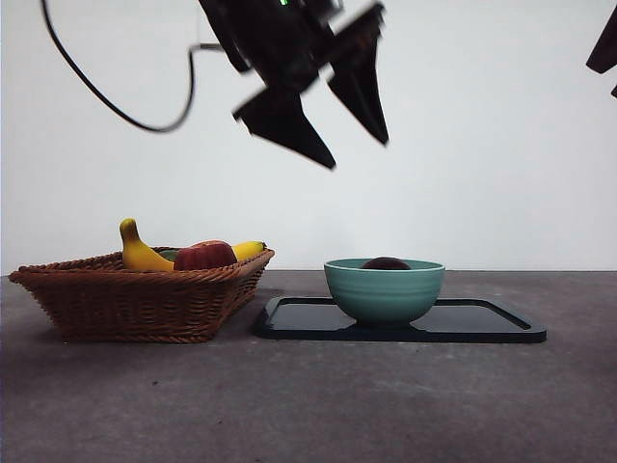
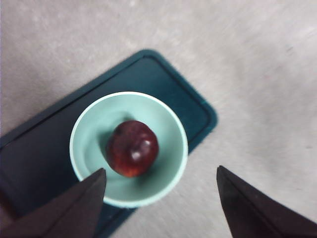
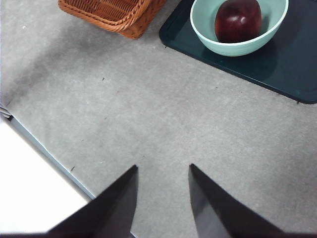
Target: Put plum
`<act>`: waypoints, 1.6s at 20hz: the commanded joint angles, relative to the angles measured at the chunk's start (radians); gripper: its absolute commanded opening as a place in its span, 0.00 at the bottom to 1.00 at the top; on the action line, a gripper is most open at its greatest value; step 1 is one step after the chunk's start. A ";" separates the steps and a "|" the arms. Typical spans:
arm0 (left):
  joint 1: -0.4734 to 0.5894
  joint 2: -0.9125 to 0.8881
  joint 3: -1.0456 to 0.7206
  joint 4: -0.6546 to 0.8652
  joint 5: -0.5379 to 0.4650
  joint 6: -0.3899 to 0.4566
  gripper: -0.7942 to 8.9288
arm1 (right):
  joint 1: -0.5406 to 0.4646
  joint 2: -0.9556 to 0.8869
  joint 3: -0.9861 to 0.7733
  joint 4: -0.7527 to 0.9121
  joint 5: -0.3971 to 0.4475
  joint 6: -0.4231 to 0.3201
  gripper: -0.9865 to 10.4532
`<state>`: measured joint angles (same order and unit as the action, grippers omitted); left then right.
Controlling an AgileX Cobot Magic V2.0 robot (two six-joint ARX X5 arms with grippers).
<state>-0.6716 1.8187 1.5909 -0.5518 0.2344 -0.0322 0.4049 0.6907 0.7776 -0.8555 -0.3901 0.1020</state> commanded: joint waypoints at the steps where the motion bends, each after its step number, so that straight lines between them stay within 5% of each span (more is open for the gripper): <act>1: -0.010 0.088 0.058 0.027 -0.003 0.043 0.43 | 0.005 0.006 0.006 0.004 -0.002 0.003 0.23; 16: -0.036 0.290 0.059 0.194 -0.097 0.130 0.44 | 0.005 0.006 0.006 -0.014 -0.001 0.003 0.23; 32: -0.043 0.296 0.059 0.203 -0.065 0.132 0.43 | 0.005 0.006 0.006 -0.014 0.001 0.003 0.23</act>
<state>-0.7055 2.0827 1.6222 -0.3550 0.1635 0.0891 0.4049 0.6907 0.7776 -0.8745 -0.3897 0.1020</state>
